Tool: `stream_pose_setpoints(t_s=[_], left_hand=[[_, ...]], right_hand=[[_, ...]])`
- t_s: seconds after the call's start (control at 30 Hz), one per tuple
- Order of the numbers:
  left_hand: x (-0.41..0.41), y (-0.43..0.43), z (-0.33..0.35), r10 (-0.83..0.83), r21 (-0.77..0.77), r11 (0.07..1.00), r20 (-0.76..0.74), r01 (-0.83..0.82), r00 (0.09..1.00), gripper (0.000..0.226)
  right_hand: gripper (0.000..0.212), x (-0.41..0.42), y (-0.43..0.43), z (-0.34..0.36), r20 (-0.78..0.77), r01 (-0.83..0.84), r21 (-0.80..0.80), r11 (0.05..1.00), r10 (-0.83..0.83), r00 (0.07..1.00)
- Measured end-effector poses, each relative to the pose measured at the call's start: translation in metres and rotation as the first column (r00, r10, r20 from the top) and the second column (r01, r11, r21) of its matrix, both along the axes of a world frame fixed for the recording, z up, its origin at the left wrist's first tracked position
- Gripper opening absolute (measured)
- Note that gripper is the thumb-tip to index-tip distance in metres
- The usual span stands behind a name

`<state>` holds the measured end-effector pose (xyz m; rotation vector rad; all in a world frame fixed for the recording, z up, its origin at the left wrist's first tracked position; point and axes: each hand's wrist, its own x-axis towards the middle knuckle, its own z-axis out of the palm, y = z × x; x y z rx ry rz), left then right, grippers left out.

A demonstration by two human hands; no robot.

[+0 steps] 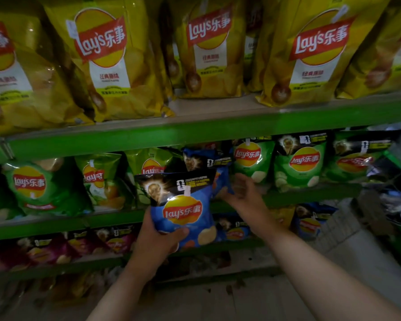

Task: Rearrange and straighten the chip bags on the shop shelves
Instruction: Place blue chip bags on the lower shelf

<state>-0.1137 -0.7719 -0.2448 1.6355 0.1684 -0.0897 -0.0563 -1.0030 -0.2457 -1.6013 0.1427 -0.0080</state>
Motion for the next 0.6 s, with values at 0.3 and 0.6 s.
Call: stream_pose_setpoints(t_s=[0.3,0.6], left_hand=[[-0.001,0.025,-0.002,0.069,-0.004,0.998,-0.025,-0.069,0.997,0.059],[0.006,0.023,-0.008,0.055,0.001,0.998,-0.018,-0.055,0.998,0.060]], right_hand=[[0.112,0.059,0.051,-0.011,0.057,0.231,-0.078,0.970,-0.227,0.972],[0.101,0.036,0.012,-0.009,0.116,0.316,-0.104,0.943,-0.304,0.946]])
